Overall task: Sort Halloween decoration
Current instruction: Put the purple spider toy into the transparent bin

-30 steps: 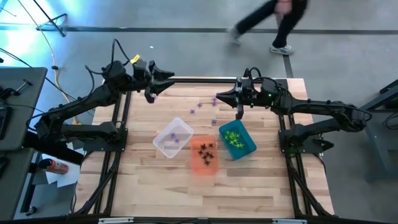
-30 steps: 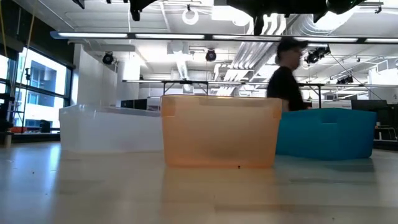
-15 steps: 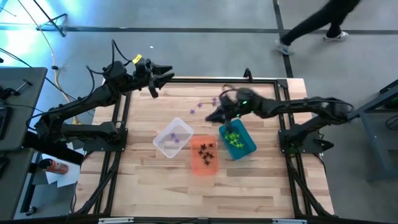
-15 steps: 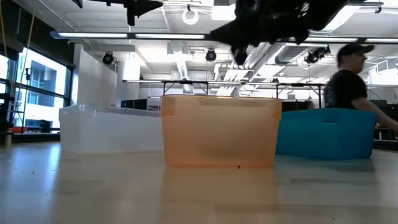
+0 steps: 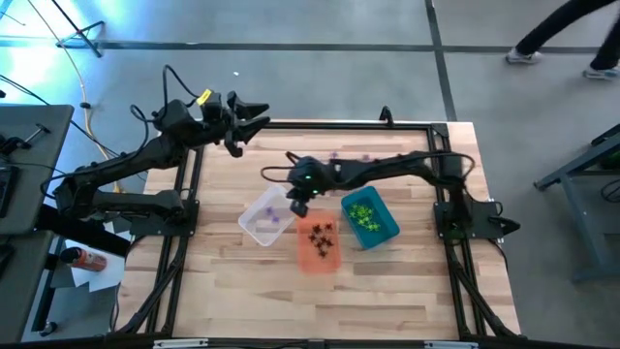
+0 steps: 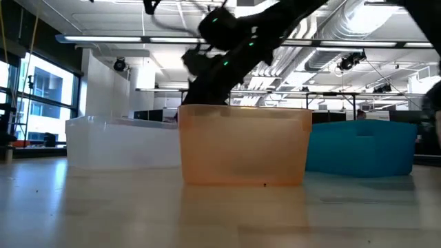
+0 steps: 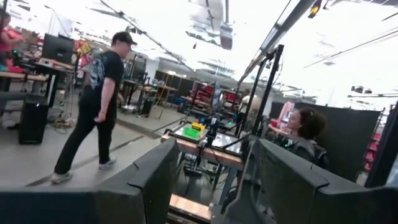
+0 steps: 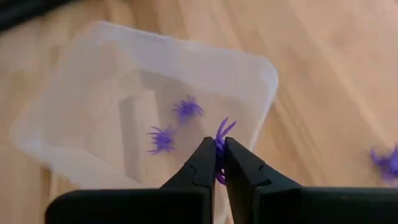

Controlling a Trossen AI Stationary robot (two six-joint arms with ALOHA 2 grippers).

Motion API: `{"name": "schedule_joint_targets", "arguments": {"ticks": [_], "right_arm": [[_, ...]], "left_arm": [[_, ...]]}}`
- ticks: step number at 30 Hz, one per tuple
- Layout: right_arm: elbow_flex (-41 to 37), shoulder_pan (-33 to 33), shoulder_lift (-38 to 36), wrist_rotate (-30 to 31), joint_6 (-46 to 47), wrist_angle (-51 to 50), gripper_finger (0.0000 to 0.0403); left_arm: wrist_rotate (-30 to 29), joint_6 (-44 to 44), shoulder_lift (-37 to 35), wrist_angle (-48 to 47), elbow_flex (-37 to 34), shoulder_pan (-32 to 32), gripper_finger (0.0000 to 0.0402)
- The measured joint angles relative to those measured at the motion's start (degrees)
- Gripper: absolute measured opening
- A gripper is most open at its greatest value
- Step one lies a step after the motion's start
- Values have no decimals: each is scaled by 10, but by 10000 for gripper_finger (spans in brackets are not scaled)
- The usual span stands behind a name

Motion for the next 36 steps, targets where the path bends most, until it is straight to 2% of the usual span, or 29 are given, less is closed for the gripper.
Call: {"name": "schedule_joint_targets", "arguments": {"ticks": [4, 10, 13, 17, 20, 23, 30, 36], "right_arm": [[84, 1, 57, -11, 30, -80, 20], [189, 14, 113, -25, 12, -158, 47], [228, 20, 139, -21, 23, -192, 82], [272, 26, 160, -11, 29, -220, 149], [294, 25, 161, -10, 11, -241, 194], [318, 24, 157, -10, 0, -277, 218], [372, 21, 127, -1, -93, -413, 224], [329, 17, 63, 75, -119, -511, 224]], "left_arm": [[1, 0, -2, 1, 0, -9, 202], [3, 0, -2, 1, 0, -10, 202], [15, 0, -2, 1, 0, -10, 202], [45, 1, -2, 5, 0, -10, 202], [64, 1, -2, 8, 0, -10, 202], [74, 1, -9, 9, 0, -9, 202], [76, 20, -42, 1, 0, -9, 202], [76, 20, -55, -36, -1, -9, 202]]}}
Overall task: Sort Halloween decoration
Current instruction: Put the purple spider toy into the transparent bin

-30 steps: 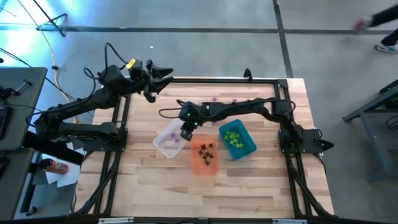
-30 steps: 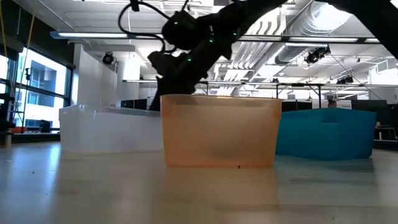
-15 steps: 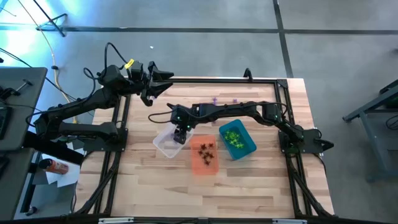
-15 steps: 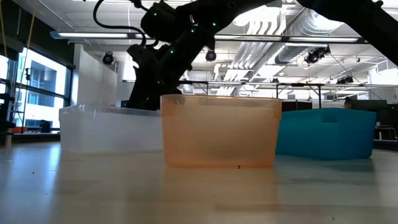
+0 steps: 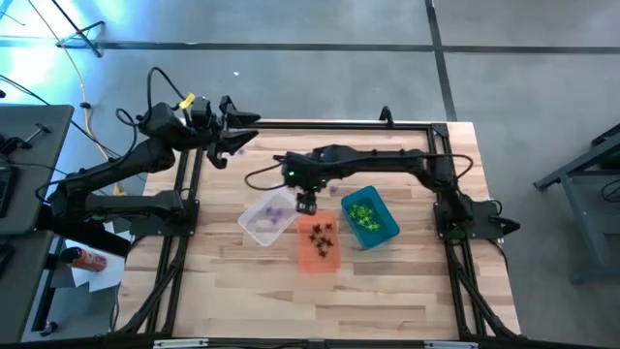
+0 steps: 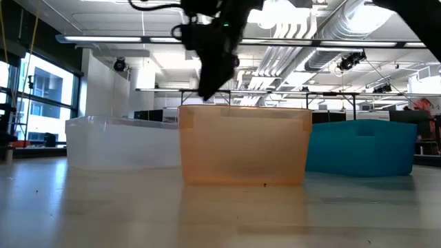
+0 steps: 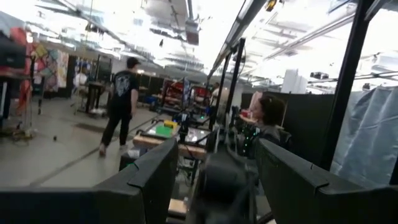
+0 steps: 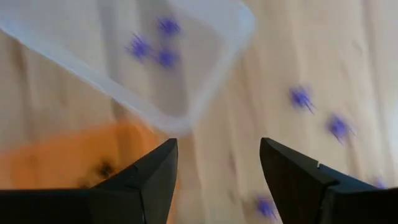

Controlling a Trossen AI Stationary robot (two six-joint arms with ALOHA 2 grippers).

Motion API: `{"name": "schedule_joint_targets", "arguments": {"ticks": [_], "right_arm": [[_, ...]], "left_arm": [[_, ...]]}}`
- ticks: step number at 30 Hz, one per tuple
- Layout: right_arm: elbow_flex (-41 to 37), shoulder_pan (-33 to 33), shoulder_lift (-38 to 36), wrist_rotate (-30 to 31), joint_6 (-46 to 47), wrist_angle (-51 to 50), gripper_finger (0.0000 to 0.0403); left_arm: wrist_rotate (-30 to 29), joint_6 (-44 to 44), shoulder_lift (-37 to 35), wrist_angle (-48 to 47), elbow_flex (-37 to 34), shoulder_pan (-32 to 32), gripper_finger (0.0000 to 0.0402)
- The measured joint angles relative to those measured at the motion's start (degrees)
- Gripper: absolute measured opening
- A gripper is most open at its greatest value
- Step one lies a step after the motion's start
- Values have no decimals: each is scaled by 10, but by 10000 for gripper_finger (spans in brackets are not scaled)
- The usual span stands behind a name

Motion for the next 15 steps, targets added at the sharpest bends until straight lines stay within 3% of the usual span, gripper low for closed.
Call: {"name": "schedule_joint_targets", "arguments": {"ticks": [4, 10, 15], "right_arm": [[-106, -14, -80, 20, 27, 3, 224], [-354, -45, -256, 29, 128, 98, 224], [-491, -114, -372, 135, 380, 100, 224]], "left_arm": [[0, -3, 1, -2, -18, -1, 202], [-3, -25, 17, 4, -44, -2, 202], [-6, -65, 36, 15, -61, -2, 202]]}}
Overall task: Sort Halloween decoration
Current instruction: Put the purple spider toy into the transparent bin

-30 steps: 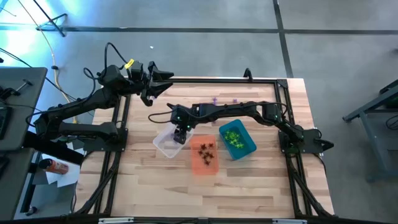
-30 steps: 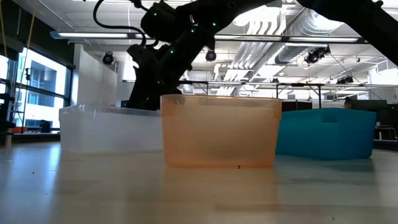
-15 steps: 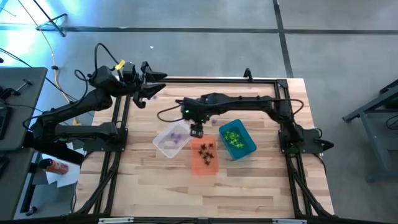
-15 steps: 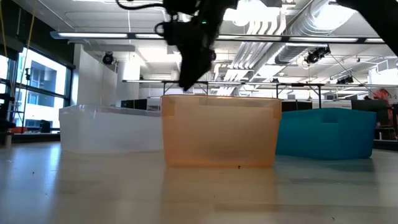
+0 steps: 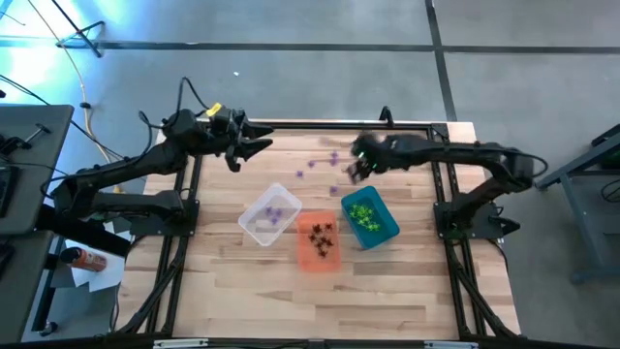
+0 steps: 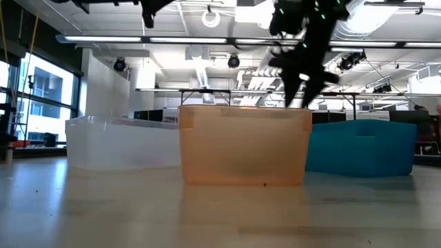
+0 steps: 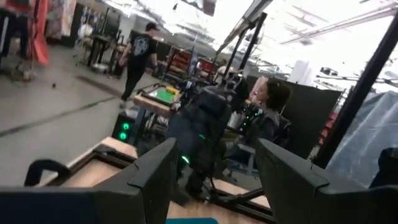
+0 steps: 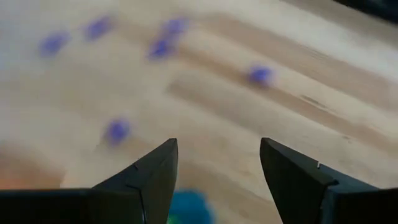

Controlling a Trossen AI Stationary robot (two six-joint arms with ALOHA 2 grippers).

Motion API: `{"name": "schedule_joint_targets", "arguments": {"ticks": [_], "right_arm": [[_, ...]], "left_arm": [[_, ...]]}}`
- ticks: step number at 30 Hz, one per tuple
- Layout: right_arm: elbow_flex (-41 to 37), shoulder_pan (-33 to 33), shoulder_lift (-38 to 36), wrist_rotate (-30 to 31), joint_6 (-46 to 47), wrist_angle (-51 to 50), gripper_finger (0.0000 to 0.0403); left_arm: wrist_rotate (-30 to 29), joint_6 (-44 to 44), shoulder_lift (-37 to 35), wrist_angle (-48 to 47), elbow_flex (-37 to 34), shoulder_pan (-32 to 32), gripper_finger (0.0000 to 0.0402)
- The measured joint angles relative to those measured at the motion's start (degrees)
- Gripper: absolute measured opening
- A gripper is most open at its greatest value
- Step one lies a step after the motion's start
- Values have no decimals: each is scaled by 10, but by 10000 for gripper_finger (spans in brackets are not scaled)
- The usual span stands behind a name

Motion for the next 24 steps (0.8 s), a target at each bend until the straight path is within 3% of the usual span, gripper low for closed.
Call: {"name": "schedule_joint_targets", "arguments": {"ticks": [2, 10, 17, 24], "right_arm": [[-29, -51, -19, -2, 61, 4, 224], [-83, -223, 34, -107, 42, 114, 224], [-87, -252, 99, -146, 26, 192, 224], [-88, -240, 141, -145, 38, 198, 224]], "left_arm": [[-5, -15, 15, 2, 0, 0, 202], [-48, -111, 86, 56, 0, -1, 202], [-51, -184, 135, 209, 0, -3, 202], [-53, -174, 146, 218, 0, -3, 202]]}}
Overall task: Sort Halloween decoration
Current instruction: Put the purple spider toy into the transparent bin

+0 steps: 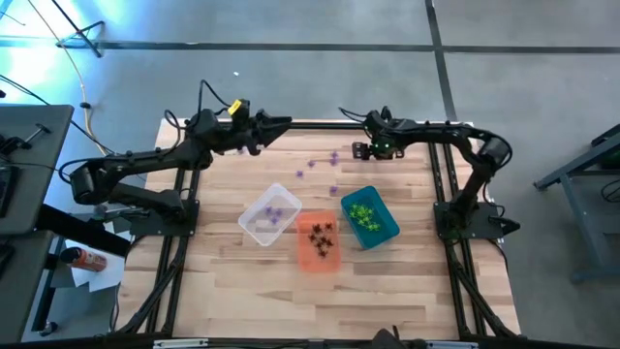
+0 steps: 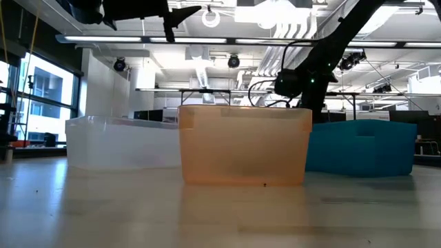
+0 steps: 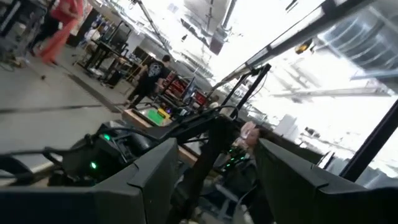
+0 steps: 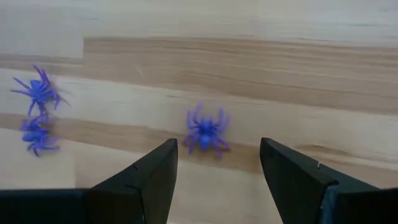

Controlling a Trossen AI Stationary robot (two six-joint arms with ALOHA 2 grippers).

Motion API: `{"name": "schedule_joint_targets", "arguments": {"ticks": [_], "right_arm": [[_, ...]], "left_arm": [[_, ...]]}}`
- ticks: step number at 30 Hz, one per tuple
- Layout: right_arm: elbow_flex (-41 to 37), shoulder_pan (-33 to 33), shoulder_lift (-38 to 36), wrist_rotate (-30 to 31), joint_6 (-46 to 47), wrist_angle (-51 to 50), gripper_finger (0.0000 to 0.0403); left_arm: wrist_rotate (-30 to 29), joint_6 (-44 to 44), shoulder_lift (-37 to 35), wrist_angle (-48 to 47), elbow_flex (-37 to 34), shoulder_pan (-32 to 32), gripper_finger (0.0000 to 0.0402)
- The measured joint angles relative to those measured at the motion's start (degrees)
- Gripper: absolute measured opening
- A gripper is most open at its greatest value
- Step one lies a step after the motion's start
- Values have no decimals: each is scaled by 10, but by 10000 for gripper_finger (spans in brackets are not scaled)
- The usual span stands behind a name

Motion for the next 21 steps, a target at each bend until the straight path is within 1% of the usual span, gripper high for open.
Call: {"name": "schedule_joint_targets", "arguments": {"ticks": [5, 9, 11, 14, 18, 19, 20, 21], "right_arm": [[0, 2, 14, 12, 22, 32, 224], [2, 2, 27, 14, 22, 25, 221], [3, 6, 34, 26, 22, 22, 206], [2, 15, 36, 48, 22, 19, 162], [1, 34, 32, 76, 17, 11, 63], [1, 39, 29, 78, 15, 11, 36], [1, 44, 25, 72, 10, 6, 19], [0, 48, 18, 65, 2, 1, 12]], "left_arm": [[1, 47, 0, -1, 0, 2, 202], [28, 55, 0, -1, 0, 12, 202], [42, 56, 0, -4, 0, 17, 202], [56, 56, 0, -11, 0, 25, 202], [60, 56, 0, -16, 0, 38, 202], [65, 56, 0, -16, 0, 44, 202], [76, 56, -1, -16, 0, 51, 202], [91, 56, -3, -17, 0, 60, 202]]}}
